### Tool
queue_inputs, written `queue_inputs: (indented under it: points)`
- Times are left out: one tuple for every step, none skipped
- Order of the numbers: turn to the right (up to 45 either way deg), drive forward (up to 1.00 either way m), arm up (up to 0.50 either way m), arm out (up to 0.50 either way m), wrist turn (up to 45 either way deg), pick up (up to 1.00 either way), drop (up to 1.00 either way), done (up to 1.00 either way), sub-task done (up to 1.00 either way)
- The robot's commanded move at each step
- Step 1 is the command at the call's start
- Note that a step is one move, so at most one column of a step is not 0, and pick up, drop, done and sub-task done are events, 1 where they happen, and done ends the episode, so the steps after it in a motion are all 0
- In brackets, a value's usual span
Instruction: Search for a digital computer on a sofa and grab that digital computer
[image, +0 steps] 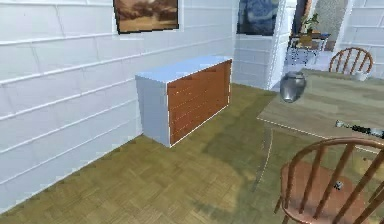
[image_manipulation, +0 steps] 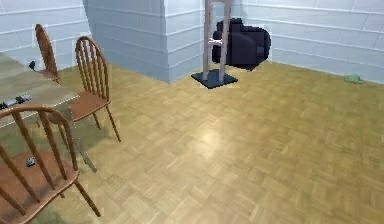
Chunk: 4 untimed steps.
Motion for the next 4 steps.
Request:
queue_inputs:
  points:
    - [0.0, 1.00, 0.00, 0.00, 0.0, 0.00, 0.00, 0.00, 0.00]
    - [0.0, 0.50, 0.00, 0.00, 0.0, 0.00, 0.00, 0.00, 0.00]
    - [36.0, 0.00, 0.00, 0.00, 0.0, 0.00, 0.00, 0.00, 0.00]
    - [0.0, 1.00, 0.00, 0.00, 0.0, 0.00, 0.00, 0.00, 0.00]
